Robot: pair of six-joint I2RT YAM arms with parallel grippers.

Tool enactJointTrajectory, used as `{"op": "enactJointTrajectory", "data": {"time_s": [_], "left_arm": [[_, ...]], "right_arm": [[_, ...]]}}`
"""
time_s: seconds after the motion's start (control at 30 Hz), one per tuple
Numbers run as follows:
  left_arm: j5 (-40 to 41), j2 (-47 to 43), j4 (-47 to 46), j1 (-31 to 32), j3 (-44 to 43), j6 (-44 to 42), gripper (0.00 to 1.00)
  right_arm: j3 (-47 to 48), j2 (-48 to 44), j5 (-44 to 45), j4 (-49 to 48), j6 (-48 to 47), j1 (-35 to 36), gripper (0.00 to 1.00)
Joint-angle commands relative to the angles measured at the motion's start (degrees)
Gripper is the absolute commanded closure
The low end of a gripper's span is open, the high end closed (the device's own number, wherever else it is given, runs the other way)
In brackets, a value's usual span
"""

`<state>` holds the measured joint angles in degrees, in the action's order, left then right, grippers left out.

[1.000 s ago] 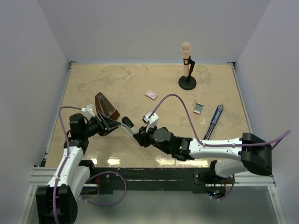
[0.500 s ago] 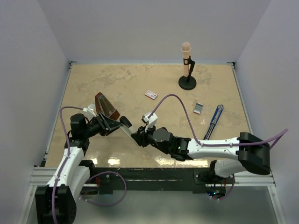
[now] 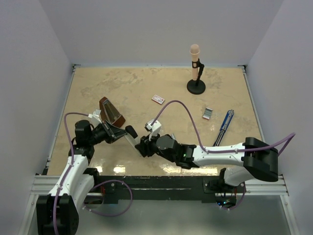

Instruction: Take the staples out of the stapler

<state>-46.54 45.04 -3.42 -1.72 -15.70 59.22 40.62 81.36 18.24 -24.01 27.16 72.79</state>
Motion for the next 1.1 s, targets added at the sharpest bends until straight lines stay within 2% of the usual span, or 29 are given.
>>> {"op": "enactJointTrajectory", "data": {"time_s": [0.0, 0.07, 0.13, 0.43, 0.63, 0.73, 0.93, 1.0, 1.03, 1.07], "left_arm": [[0.1, -0.3, 0.1, 0.3, -2.5, -6.3, 1.00], [-0.8, 0.2, 0.4, 0.3, -3.2, -8.1, 1.00], [-1.6, 0.8, 0.4, 0.3, -3.6, -8.9, 1.00], [-3.5, -0.6, 1.2, 0.7, -5.0, -11.0, 1.00], [-4.0, -1.0, 1.4, 0.8, -5.1, -10.9, 1.00], [-4.5, -1.2, 0.8, 0.9, -5.2, -10.4, 1.00], [-5.7, -1.7, -0.8, 0.9, -5.1, -8.9, 1.00], [-5.8, -1.7, -0.7, 0.9, -5.3, -9.0, 1.00], [-5.6, -1.7, -0.3, 0.9, -5.4, -9.3, 1.00], [-5.3, -1.6, 0.3, 0.9, -5.6, -9.5, 1.00]], "right_arm": [[8.1, -2.6, 0.7, 4.1, -2.8, -0.5, 0.40], [12.4, -2.2, 0.7, 10.5, -4.1, -1.2, 0.30], [16.3, -1.0, -0.6, 15.9, -4.9, -2.6, 0.27], [27.2, 5.5, -5.4, 27.5, -9.0, -5.6, 0.25], [31.5, 9.2, -8.4, 28.7, -10.9, -6.0, 0.28], [32.6, 11.2, -8.7, 28.1, -10.8, -6.1, 0.33], [31.3, 12.7, -7.4, 25.2, -9.9, -6.1, 0.53], [30.8, 12.5, -6.3, 24.9, -9.6, -6.1, 0.65], [30.6, 12.2, -5.8, 25.0, -9.3, -6.1, 0.75], [30.3, 11.9, -5.0, 24.9, -9.1, -6.1, 0.78]]}}
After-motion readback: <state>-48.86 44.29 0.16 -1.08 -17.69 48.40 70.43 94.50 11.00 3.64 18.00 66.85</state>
